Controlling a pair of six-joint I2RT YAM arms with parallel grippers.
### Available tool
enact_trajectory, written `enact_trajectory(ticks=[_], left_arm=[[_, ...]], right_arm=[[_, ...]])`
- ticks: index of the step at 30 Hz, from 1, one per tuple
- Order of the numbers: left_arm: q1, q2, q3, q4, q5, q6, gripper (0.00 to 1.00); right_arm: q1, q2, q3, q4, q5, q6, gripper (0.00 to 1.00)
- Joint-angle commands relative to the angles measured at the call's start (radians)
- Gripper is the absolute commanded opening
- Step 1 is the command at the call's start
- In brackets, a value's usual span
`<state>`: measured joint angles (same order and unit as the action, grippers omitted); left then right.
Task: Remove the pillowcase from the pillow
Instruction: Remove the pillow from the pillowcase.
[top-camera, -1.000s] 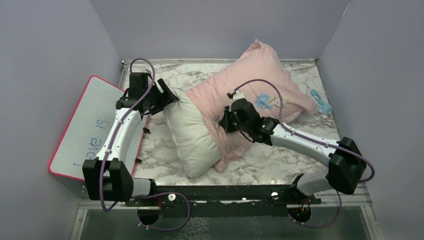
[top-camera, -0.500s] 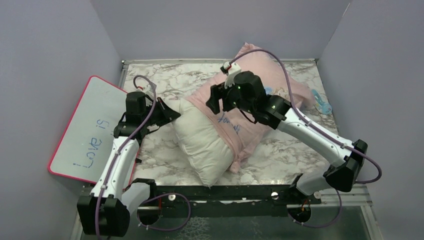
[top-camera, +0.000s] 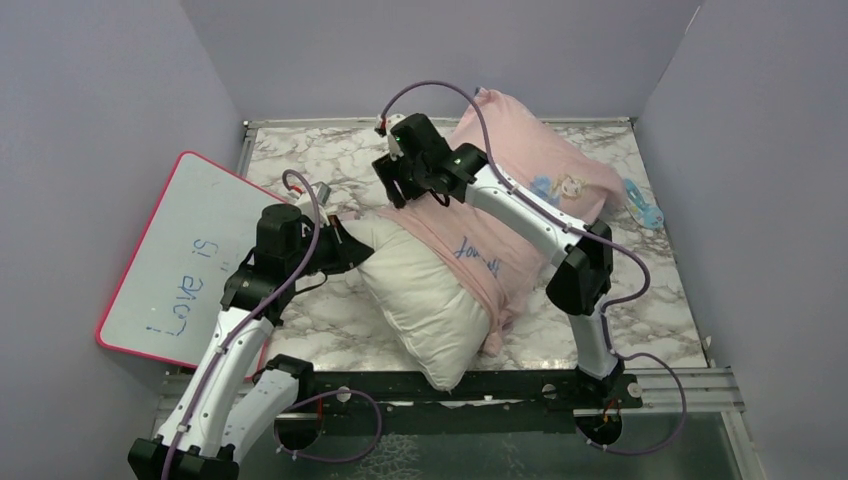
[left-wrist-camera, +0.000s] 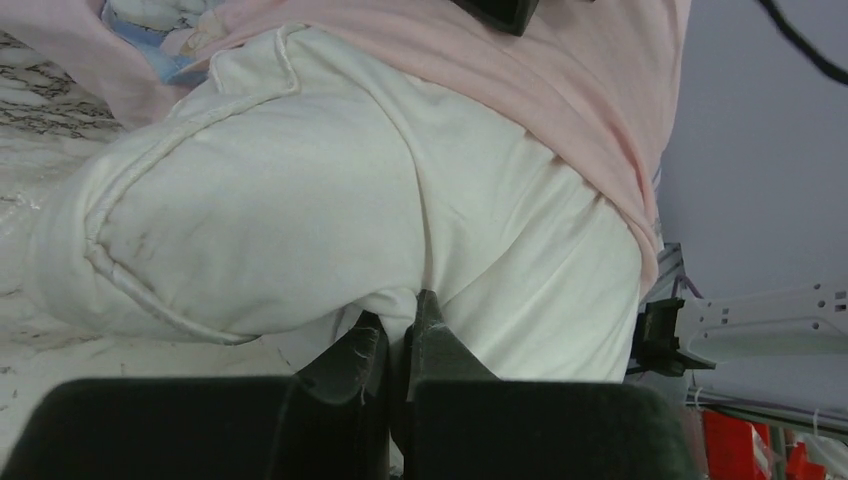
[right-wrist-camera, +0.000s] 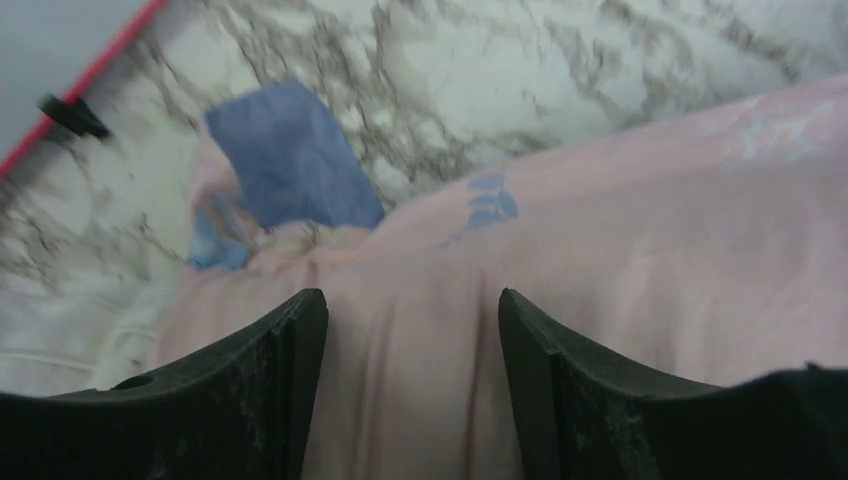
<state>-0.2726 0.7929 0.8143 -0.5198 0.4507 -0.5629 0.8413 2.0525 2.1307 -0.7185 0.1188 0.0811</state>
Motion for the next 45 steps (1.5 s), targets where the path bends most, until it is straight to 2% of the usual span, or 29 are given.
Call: enact_trajectory(ticks=[1,4,7,9,10,20,23,27,32,37,39,43,45], left_arm=[[-0.005,-0.035,0.015,-0.014,-0.009,0.029,0.0],[-0.005,-0.031,0.011,-0.014,-0.035,0.019,0.0],[-0.005,-0.03,0.028,-0.022,-0.068,0.026,0.0],[-0.005,-0.037,0.04,-0.035,-0.124,0.026,0.0],[-0.005,-0.047,0.042,-0.043,-0.16,0.018,0.0],[-0.005,-0.055,0.113,-0.19,-0.488,0.017,0.0],[-0.005,-0.017,0.157,-0.207,-0.592,0.036,0.0],[0.009,0.078,0.245,-0.218,-0.651,0.049,0.0],[0.085,0.159,0.333,-0.203,-0.606,0.077,0.0],[0.242,0.218,0.374,-0.219,-0.507,0.089,0.0],[0.263,0.231,0.376,-0.217,-0.47,0.086,0.0],[0.263,0.233,0.345,-0.14,-0.322,0.101,0.0],[0.263,0.245,0.336,-0.12,-0.281,0.106,0.0]], right_arm=[[-0.003,-0.021,-0.077,-0.153,0.01,-0.037,0.59],[-0.007,-0.064,-0.171,-0.101,0.115,-0.052,0.42],[-0.032,-0.063,-0.123,-0.101,0.219,-0.061,0.15],[-0.067,-0.061,-0.081,-0.102,0.233,-0.061,0.02],[-0.087,-0.064,-0.065,-0.098,0.242,-0.058,0.01],[-0.306,-0.166,-0.055,-0.043,0.201,0.035,0.01],[-0.35,-0.209,-0.088,-0.014,0.161,0.063,0.01],[-0.367,-0.246,-0.125,0.006,0.187,0.079,0.01],[-0.401,-0.266,-0.149,0.003,0.234,0.093,0.01],[-0.475,-0.291,-0.194,-0.01,0.274,0.128,0.01],[-0.492,-0.312,-0.219,-0.012,0.226,0.133,0.01],[-0.492,-0.385,-0.316,0.036,-0.029,0.126,0.01],[-0.493,-0.411,-0.353,0.046,-0.066,0.151,0.01]])
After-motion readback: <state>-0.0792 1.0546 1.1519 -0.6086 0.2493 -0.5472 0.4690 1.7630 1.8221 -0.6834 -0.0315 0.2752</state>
